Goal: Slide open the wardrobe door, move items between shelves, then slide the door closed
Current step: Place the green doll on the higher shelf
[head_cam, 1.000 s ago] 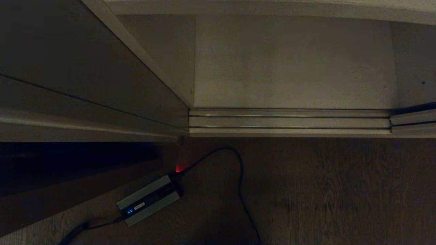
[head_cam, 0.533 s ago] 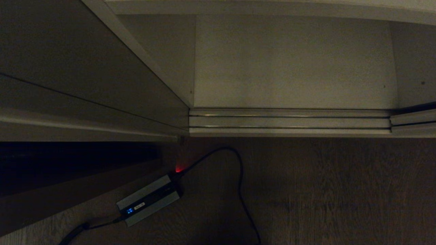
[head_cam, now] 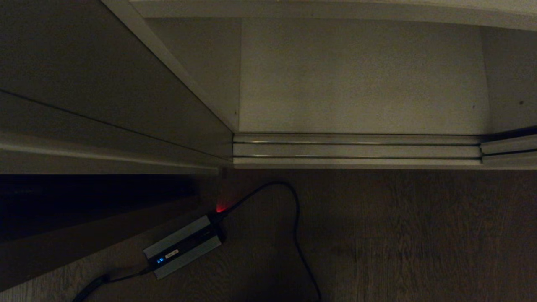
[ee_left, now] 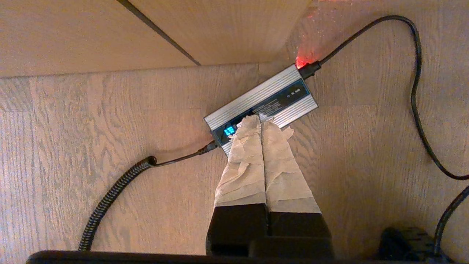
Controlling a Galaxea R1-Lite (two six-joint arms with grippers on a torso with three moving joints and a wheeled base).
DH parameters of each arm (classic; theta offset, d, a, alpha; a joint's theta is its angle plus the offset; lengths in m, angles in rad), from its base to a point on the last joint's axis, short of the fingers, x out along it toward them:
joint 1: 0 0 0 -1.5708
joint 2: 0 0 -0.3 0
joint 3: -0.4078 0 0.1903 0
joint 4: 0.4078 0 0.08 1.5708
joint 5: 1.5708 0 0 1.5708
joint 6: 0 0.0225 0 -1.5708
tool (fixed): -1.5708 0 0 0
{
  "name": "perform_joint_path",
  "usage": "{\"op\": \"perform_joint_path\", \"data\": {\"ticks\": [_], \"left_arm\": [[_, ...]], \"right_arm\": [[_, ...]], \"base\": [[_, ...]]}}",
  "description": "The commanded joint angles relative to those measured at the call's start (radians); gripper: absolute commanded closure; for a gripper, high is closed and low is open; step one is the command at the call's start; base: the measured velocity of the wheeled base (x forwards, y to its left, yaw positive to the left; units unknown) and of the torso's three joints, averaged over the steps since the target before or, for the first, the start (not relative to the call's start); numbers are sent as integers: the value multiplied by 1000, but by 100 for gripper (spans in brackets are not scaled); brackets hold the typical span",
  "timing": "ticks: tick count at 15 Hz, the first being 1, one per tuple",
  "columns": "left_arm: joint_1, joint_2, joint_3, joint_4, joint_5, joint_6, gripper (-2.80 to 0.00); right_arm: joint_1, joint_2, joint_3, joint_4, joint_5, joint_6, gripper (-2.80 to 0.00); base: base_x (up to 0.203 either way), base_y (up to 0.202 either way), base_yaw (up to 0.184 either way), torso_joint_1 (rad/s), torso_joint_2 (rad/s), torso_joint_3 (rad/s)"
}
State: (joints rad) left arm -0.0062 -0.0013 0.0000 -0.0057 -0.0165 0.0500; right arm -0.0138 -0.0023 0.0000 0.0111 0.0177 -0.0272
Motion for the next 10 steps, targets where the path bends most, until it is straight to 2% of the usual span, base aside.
{"op": "perform_joint_path", "data": {"ticks": [1, 10], "left_arm": [[0, 1, 0, 0, 0, 1, 0], [0, 3, 0, 6, -1, 26, 0]], "right_arm": [[0, 4, 4, 3, 1, 0, 0], [0, 4, 3, 3, 1, 0, 0]], "base": [[0, 0, 0, 0, 0, 0], [0, 0, 0, 0, 0, 0]]}}
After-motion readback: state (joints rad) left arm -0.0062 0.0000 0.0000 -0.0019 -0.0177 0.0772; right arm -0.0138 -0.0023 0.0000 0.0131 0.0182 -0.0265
